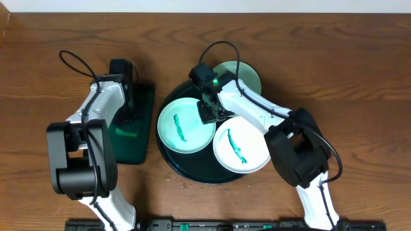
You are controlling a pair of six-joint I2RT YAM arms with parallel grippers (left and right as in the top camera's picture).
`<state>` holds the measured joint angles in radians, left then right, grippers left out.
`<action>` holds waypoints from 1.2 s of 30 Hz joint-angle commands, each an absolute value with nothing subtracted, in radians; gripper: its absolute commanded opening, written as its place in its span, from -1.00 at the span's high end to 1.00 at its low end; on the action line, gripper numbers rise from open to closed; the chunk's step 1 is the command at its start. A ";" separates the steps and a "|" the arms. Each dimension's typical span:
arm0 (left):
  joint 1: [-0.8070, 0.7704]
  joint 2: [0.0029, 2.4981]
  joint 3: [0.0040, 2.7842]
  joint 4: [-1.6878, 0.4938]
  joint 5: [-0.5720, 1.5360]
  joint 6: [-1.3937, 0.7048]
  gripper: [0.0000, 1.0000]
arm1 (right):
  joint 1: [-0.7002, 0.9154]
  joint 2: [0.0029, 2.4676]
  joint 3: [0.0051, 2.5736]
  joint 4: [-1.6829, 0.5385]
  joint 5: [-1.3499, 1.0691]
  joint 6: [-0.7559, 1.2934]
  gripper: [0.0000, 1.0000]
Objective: Clean dirty plates on tray and stack at the side
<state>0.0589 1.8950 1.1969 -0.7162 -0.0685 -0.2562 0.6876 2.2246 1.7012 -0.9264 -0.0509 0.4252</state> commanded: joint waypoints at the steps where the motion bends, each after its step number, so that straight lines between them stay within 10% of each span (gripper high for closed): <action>1: 0.064 1.967 1.192 -0.712 -0.044 -0.259 0.85 | 0.695 2.259 1.705 -0.918 -0.092 0.410 0.97; 19: 0.046 1.568 1.269 -0.958 0.101 -0.500 0.85 | 0.654 2.258 1.705 -0.916 -0.193 0.403 0.98; 36: -0.313 1.694 1.101 -0.735 0.062 -0.853 0.86 | 0.647 2.259 1.705 -0.916 -0.211 0.403 0.98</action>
<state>-0.2703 1.6344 1.1164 -0.7586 0.0864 -0.7753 0.6487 2.2292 1.7008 -0.9226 -0.1532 0.4091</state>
